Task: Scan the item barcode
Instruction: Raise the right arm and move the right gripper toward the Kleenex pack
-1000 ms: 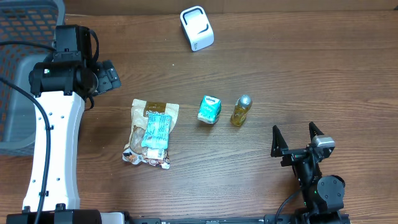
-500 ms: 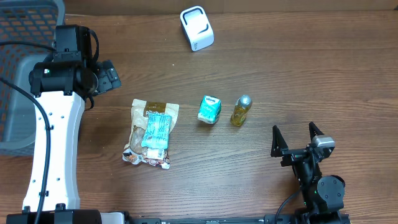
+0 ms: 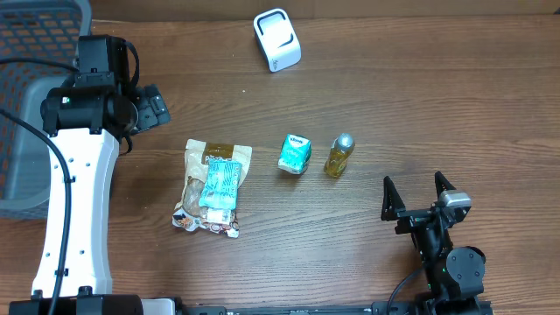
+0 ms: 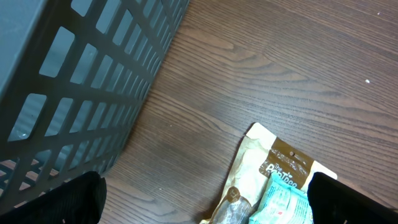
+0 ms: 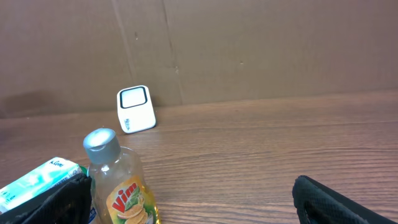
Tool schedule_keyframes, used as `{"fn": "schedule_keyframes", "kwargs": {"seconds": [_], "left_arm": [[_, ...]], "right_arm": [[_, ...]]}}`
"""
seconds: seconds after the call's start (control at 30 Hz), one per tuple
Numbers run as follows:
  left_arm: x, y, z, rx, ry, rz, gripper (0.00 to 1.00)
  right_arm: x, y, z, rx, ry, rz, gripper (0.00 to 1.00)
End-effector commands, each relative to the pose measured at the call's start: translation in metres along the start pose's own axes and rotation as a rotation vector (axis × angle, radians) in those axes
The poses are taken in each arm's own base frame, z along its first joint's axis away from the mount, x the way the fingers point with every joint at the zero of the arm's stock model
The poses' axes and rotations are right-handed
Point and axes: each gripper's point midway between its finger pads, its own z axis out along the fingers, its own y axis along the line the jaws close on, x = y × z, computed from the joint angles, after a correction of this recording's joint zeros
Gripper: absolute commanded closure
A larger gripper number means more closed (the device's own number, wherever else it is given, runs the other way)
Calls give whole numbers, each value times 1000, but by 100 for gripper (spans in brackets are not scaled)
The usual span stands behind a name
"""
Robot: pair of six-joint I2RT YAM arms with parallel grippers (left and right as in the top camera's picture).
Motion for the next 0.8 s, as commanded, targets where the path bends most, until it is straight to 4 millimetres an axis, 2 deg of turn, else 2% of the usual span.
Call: {"fn": "schedule_keyframes", "kwargs": {"seconds": [0.0, 0.17, 0.4, 0.5, 0.77], "left_arm": [[-4, 3, -4, -9, -17, 7, 0], [-4, 3, -4, -9, -17, 7, 0], [-4, 3, -4, -9, -17, 7, 0], [-4, 3, -4, -9, -17, 7, 0], [-4, 3, -4, -9, -17, 7, 0]], "right_arm": [[3, 5, 0, -30, 2, 31, 0], [3, 18, -1, -109, 14, 127, 0], [-1, 25, -2, -142, 23, 250, 0], [-18, 27, -6, -152, -7, 286, 0], [-79, 35, -25, -163, -57, 293, 0]]}}
